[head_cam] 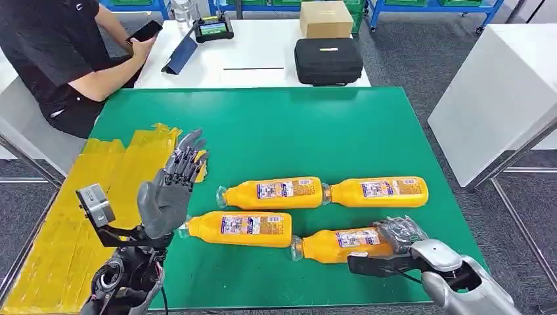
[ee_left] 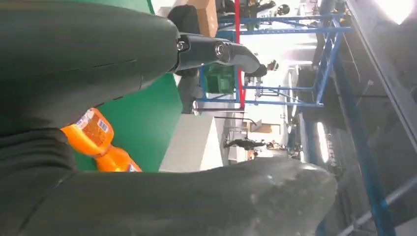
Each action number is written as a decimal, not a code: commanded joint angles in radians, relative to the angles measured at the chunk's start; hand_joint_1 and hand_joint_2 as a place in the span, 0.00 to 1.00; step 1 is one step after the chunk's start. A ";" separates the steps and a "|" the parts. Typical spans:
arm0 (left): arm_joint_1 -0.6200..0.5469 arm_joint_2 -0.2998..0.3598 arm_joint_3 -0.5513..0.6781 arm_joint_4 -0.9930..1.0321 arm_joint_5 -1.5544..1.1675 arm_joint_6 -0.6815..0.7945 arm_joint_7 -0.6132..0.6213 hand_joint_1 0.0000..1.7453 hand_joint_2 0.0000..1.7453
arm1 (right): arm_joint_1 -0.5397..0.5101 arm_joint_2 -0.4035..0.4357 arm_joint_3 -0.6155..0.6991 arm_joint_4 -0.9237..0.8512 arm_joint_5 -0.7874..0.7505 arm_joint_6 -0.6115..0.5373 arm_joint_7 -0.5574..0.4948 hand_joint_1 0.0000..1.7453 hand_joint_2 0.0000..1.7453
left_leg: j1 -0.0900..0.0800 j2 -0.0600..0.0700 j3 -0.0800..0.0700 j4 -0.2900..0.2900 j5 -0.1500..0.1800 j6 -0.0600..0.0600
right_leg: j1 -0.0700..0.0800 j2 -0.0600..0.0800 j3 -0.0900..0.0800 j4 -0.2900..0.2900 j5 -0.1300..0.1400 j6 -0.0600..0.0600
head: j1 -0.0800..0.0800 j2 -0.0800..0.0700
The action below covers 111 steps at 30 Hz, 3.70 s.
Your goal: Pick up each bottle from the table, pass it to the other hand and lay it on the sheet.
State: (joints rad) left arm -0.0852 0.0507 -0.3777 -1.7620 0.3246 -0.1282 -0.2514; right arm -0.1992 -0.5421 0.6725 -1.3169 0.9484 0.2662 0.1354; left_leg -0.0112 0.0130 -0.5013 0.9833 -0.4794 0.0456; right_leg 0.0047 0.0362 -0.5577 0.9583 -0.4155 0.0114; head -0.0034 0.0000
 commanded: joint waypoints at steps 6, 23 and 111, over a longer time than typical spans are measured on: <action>-0.016 -0.041 0.044 0.039 -0.029 0.000 0.029 0.00 0.00 | 0.169 0.077 -0.043 -0.051 0.006 0.085 0.077 1.00 1.00 | 0.006 -0.004 0.007 0.007 -0.014 -0.003 | 0.007 -0.004 0.001 0.001 -0.011 -0.003 | 0.000 0.000; 0.015 -0.007 0.113 0.030 0.089 0.023 0.049 0.00 1.00 | 0.359 0.193 -0.792 -0.787 -0.372 0.296 -0.070 1.00 1.00 | 0.002 -0.012 -0.001 0.003 -0.010 -0.006 | 0.001 -0.012 0.004 0.005 -0.015 0.001 | 0.000 0.000; -0.164 0.014 -0.156 -0.025 0.224 0.305 0.113 1.00 1.00 | -0.340 0.586 0.457 0.047 -0.733 -0.218 -0.061 1.00 1.00 | 0.001 -0.022 -0.019 0.000 0.000 -0.002 | -0.001 -0.022 -0.011 0.002 -0.012 0.001 | 0.000 0.000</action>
State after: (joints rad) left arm -0.1535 0.0816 -0.5150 -1.8322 0.5333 0.1762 -0.1423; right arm -0.5571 0.0523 0.9415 -1.3351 0.2083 0.0214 0.0973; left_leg -0.0115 -0.0074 -0.5216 0.9839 -0.4798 0.0453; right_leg 0.0030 0.0167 -0.5716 0.9616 -0.4276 0.0124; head -0.0038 0.0000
